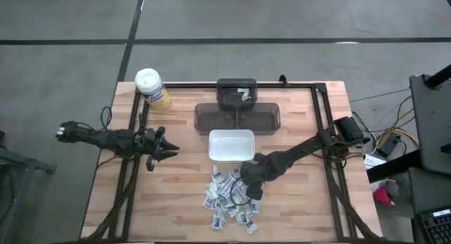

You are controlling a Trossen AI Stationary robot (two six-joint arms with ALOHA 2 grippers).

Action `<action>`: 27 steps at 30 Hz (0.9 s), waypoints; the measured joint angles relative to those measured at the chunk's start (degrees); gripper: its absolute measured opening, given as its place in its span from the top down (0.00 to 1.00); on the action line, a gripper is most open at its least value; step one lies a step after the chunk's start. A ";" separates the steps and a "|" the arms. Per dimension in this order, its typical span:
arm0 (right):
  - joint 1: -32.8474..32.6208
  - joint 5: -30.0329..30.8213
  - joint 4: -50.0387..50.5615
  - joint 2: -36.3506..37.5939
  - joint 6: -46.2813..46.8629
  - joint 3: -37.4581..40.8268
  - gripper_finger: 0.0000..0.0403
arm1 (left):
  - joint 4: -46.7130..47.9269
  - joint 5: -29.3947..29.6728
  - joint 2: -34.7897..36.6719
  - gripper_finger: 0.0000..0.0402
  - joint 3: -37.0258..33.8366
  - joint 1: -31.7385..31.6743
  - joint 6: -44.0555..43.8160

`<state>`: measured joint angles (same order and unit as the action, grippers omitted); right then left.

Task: Pick & Place First Aid Supplies
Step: Put the green bandage into the top black bin

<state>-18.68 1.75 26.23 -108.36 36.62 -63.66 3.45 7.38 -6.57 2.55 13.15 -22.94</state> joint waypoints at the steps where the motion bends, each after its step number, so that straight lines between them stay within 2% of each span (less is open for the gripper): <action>1: 0.00 0.04 0.03 0.00 -0.12 0.00 0.76 | -0.01 0.00 0.00 0.71 0.00 -0.01 0.00; 13: -0.02 -0.02 0.23 -0.02 -0.31 -0.70 0.86 | -0.01 0.00 0.00 0.71 0.00 -0.01 0.00; 27: -0.07 -0.47 0.16 0.15 -0.08 -0.70 0.90 | -0.01 0.00 -0.01 0.71 0.00 -0.01 0.00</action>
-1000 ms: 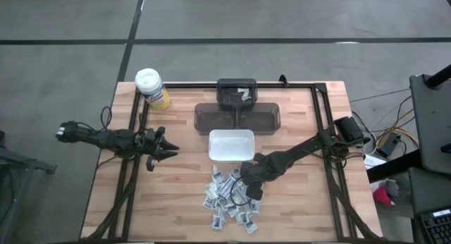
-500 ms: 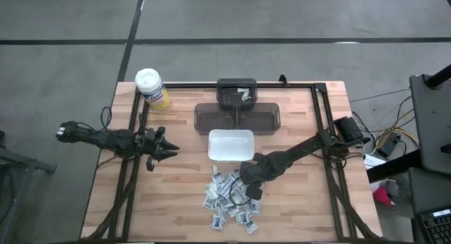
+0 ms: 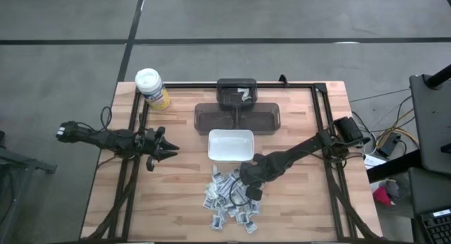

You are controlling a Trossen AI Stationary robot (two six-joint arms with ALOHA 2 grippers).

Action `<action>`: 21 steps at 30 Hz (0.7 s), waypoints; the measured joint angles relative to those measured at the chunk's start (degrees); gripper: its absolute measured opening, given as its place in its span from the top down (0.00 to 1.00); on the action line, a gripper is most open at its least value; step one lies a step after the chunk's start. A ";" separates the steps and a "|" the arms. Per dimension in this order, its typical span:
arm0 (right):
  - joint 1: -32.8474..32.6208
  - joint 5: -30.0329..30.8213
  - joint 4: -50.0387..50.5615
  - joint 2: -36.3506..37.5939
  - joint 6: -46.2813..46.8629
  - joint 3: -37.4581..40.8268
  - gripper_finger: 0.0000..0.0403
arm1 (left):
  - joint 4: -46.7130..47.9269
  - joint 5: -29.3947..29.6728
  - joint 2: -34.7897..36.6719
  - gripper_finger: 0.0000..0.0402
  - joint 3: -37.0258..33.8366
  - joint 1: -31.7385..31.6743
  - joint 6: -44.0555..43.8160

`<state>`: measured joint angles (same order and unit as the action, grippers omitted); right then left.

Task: Pick & Place First Aid Supplies
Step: Put the green bandage into the top black bin

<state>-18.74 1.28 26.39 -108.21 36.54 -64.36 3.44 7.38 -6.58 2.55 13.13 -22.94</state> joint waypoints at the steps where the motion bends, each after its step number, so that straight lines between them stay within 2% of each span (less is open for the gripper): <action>1: 0.00 -0.03 0.00 0.04 0.11 0.00 0.90 | 0.00 0.00 0.01 0.71 0.00 0.01 0.00; 21: 0.00 0.24 0.58 2.02 0.11 -0.02 0.98 | 0.00 0.00 0.01 0.71 0.00 -0.01 -0.02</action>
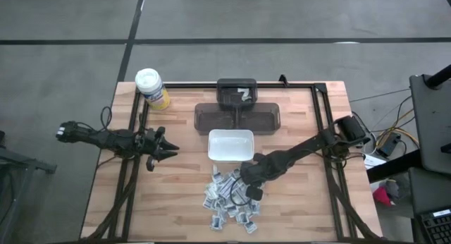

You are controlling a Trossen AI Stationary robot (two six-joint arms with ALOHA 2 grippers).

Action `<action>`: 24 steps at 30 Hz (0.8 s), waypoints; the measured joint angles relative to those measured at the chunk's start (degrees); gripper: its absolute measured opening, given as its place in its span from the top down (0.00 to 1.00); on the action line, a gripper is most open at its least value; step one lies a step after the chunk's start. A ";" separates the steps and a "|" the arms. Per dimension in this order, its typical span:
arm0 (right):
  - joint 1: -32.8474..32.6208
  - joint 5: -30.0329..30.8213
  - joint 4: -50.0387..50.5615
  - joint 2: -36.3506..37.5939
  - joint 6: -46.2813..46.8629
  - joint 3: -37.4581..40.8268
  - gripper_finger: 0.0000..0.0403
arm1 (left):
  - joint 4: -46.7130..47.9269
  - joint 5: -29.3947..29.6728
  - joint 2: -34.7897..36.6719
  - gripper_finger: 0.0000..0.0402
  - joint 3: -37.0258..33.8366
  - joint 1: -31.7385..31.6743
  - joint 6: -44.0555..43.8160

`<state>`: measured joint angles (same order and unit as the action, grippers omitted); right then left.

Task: Pick & Place First Aid Supplies
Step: Put the green bandage into the top black bin

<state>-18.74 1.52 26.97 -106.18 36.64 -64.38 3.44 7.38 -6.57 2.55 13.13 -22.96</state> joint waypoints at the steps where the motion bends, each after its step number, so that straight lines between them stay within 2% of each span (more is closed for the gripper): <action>1: 0.00 0.01 0.03 0.32 0.00 0.00 0.98 | 0.00 0.00 0.00 0.71 0.00 0.01 0.00; 24: -1.76 -0.26 7.60 2.00 1.97 0.00 0.98 | 0.00 0.00 -0.02 0.71 0.00 0.01 0.02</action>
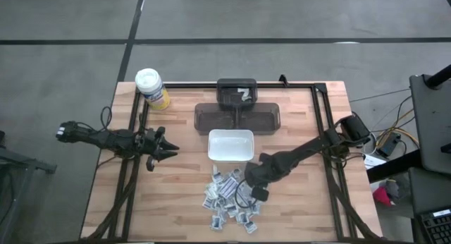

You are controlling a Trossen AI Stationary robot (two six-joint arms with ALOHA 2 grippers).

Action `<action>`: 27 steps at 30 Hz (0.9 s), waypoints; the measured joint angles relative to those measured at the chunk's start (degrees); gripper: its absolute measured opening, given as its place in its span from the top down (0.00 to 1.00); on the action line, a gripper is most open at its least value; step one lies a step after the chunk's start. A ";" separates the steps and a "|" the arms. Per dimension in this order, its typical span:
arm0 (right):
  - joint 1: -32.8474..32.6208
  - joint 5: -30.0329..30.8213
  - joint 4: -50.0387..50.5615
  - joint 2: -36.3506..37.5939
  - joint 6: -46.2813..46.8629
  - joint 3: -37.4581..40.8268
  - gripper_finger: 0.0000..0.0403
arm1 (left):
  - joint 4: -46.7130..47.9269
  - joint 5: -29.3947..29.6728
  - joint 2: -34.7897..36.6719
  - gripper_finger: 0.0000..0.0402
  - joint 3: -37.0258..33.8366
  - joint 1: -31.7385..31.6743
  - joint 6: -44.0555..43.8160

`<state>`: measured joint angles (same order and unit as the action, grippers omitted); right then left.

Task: Pick & Place First Aid Supplies
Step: Put the green bandage into the top black bin

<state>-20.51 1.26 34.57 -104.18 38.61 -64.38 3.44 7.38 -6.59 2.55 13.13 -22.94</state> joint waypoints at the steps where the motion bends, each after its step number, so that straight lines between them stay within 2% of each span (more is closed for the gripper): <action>1: -0.05 0.00 -0.04 0.00 0.00 0.00 0.98 | 0.00 0.00 0.00 0.71 0.00 0.01 0.00; 16: -0.12 -0.31 -0.72 -0.09 0.24 0.17 0.98 | 0.00 0.00 0.02 0.71 0.00 0.02 0.00; 21: -0.15 -2.35 -0.46 -0.13 0.46 0.31 0.98 | 0.00 0.00 0.00 0.71 0.00 0.02 0.00; 27: -0.22 -4.37 -0.25 -0.15 1.53 1.67 0.90 | 0.00 0.00 0.00 0.71 0.00 0.01 0.00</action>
<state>-20.73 -3.11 34.32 -104.33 40.14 -62.71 3.44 7.38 -6.59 2.55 13.14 -22.94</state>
